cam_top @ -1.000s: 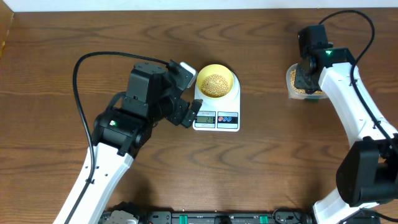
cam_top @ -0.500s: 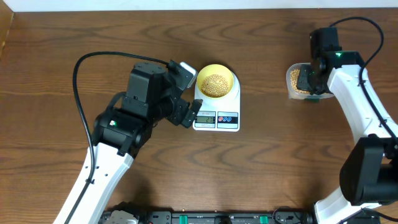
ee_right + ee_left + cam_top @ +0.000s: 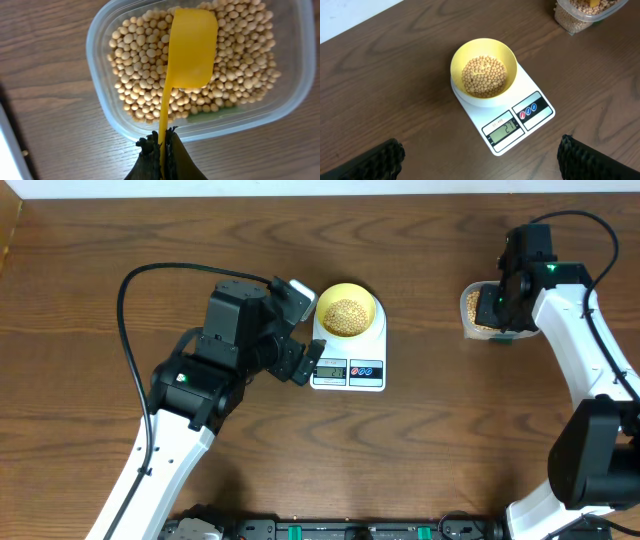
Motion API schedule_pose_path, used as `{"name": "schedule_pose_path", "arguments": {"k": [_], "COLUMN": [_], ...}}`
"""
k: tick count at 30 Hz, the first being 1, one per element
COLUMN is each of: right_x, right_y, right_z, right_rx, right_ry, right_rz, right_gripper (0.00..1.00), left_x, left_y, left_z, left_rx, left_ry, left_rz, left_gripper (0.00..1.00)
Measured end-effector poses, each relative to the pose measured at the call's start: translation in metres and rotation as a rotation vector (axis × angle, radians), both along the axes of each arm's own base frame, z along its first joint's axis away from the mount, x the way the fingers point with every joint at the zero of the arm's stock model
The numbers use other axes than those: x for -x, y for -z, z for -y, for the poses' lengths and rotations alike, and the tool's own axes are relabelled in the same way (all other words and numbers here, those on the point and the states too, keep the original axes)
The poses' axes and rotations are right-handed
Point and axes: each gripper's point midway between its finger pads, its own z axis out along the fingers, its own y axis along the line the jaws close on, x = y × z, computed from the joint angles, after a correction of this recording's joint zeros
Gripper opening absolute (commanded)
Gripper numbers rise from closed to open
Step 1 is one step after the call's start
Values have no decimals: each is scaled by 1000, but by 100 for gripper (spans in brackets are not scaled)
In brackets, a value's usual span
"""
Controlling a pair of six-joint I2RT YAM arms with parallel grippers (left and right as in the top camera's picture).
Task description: Scoop item into bowl and weigh 50g on scale
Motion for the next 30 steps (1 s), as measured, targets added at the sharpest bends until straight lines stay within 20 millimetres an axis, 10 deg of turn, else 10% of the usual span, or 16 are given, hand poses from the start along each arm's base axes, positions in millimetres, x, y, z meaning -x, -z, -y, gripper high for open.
{"name": "schedule_pose_path", "arguments": {"k": [30], "right_x": [2], "right_y": [-6], "right_z": [27], "right_rx": [-285], "right_ry": [-27], "right_rz": [42], "right_gripper": [1], "left_x": [0], "left_y": [0], "left_z": [0], "left_rx": [0], "left_ry": [0], "left_rz": [0], "left_gripper": [100]}}
